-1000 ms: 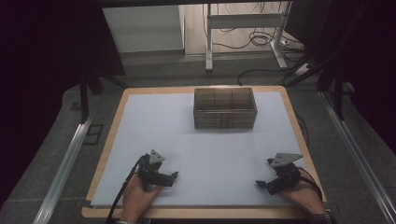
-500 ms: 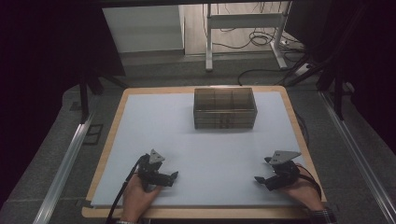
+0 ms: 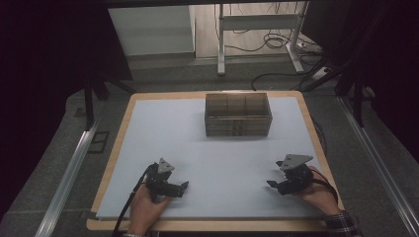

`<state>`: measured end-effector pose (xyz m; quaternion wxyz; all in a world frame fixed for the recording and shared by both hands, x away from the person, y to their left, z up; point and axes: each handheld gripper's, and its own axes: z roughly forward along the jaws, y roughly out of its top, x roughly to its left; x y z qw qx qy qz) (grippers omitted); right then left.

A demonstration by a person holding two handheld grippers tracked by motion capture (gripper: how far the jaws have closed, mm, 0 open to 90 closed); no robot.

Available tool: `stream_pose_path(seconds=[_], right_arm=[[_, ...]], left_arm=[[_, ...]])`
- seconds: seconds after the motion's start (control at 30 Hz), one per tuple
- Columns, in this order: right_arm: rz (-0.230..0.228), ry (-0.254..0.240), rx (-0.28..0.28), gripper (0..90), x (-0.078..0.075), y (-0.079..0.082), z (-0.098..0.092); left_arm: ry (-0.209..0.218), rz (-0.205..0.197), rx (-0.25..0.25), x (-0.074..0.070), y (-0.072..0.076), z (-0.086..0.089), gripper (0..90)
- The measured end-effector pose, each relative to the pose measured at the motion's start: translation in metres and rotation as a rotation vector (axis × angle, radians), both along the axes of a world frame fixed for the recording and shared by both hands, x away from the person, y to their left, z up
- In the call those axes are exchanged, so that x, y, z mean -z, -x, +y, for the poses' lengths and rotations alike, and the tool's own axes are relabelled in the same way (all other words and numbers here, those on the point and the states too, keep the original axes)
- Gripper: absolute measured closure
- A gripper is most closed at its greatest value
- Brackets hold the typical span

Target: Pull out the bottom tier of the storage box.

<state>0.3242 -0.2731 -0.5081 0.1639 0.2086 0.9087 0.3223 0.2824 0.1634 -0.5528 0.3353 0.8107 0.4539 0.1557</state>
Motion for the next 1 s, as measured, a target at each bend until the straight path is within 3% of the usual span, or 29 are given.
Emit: stream_pose_path(seconds=[0.2, 0.63, 1.0], right_arm=[[-0.020, 0.006, 0.002, 25.5, -0.003, -0.004, 0.005], [-0.105, 0.084, -0.008, 30.1, -0.003, -0.012, 0.020], [-0.237, 0.166, -0.028, 39.3, 0.000, -0.019, 0.038]], left_arm=[[0.000, 0.000, 0.000, 0.000, 0.000, 0.000, 0.0], [0.000, 0.000, 0.000, 0.000, 0.000, 0.000, 0.0], [0.001, 0.000, -0.001, 0.000, 0.000, 0.000, 0.0]])
